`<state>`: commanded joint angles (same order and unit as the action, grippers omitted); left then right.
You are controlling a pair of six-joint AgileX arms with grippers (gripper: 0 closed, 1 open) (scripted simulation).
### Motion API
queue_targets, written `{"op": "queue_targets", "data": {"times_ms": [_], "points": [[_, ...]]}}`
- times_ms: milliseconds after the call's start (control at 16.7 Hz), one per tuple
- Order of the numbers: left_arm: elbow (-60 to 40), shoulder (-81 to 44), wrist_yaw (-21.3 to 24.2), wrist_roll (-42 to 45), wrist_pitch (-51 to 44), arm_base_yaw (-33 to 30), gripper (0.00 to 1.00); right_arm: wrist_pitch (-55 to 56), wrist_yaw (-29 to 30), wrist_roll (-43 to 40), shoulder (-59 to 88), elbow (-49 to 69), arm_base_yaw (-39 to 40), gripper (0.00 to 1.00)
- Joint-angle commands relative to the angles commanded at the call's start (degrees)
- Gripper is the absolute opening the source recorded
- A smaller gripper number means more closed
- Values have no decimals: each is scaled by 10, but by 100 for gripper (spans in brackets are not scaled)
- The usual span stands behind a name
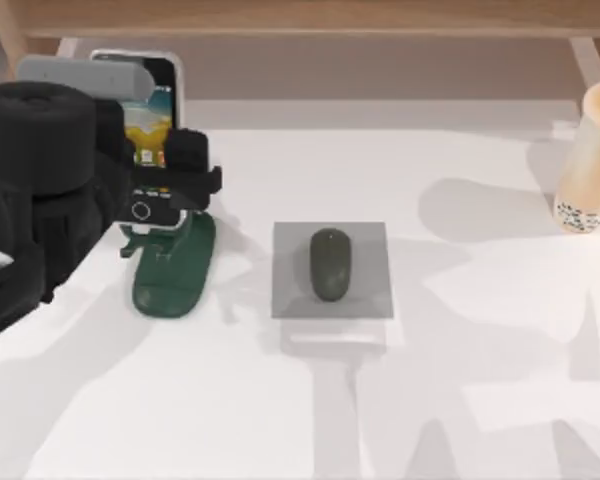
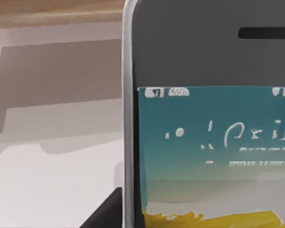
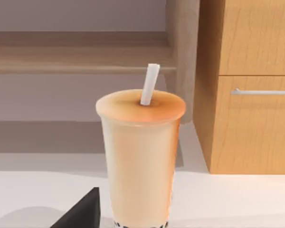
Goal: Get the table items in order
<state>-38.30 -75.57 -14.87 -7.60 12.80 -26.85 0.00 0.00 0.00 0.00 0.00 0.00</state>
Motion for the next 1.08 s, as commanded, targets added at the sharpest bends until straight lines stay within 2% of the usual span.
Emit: {"op": "queue_targets", "data": {"times_ms": [180,240,1080], "points": [[0,0,0,0,0,0,98,0,0,0,0,0,0,100],[0,0,0,0,0,0,100,0,0,0,0,0,0,100],[23,36,-14,-7,-15,-16,100,0,0,0,0,0,0,100]]}}
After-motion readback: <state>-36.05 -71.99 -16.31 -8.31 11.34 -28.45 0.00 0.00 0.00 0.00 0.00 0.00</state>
